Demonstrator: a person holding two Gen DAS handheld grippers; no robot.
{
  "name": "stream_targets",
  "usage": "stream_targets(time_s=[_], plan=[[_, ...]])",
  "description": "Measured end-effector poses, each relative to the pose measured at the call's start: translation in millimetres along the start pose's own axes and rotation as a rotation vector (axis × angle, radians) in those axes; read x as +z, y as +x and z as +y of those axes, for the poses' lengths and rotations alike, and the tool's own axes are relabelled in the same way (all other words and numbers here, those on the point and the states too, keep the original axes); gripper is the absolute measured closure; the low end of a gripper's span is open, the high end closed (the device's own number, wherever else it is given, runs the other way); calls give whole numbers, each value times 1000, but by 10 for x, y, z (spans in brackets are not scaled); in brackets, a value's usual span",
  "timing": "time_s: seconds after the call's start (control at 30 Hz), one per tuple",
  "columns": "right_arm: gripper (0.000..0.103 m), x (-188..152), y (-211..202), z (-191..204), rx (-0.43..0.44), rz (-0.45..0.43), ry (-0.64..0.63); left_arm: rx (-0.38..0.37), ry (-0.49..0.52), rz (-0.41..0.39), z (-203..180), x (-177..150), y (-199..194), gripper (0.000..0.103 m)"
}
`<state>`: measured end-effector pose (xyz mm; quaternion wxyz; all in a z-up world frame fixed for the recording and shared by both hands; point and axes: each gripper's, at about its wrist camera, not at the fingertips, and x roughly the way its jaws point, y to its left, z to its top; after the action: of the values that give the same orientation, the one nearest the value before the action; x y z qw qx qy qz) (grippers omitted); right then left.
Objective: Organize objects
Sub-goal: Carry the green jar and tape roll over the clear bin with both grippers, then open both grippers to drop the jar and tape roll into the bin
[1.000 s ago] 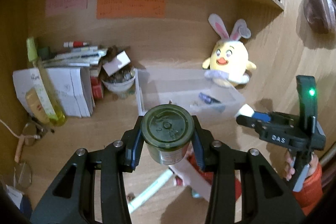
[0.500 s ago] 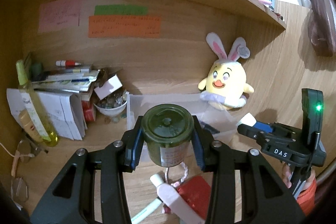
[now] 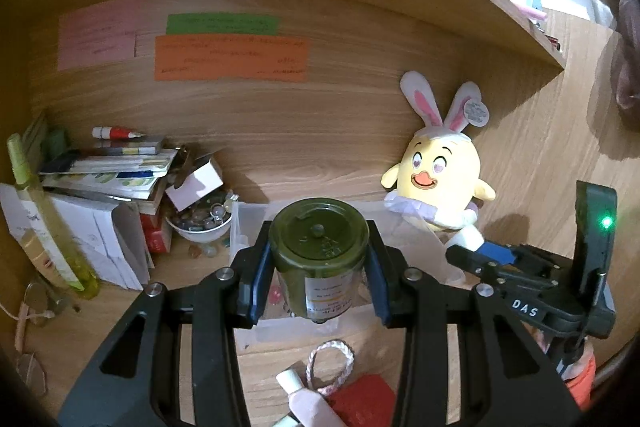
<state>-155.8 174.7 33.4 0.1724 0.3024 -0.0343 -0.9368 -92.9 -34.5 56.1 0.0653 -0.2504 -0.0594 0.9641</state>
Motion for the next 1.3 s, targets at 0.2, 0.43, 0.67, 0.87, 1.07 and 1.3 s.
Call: stream_targets(time_s=[0.2, 0.43, 0.67, 0.87, 1.07, 1.3], plan=[[67, -12, 201, -57, 2, 36, 9, 9, 0, 40, -11, -4, 226, 62], [67, -46, 384, -82, 3, 74, 11, 35, 21, 69, -64, -43, 467, 62], [67, -89, 514, -97, 7, 106, 12, 55, 58, 106, -168, -131, 717, 62], [67, -113, 569, -105, 5, 123, 18, 22, 56, 149, -231, -220, 902, 62], [67, -140, 627, -75, 7, 140, 9, -44, 19, 204, -230, -288, 1051, 62], [67, -163, 681, -4, -12, 149, -23, -71, -21, 240, -171, -332, 1135, 62]])
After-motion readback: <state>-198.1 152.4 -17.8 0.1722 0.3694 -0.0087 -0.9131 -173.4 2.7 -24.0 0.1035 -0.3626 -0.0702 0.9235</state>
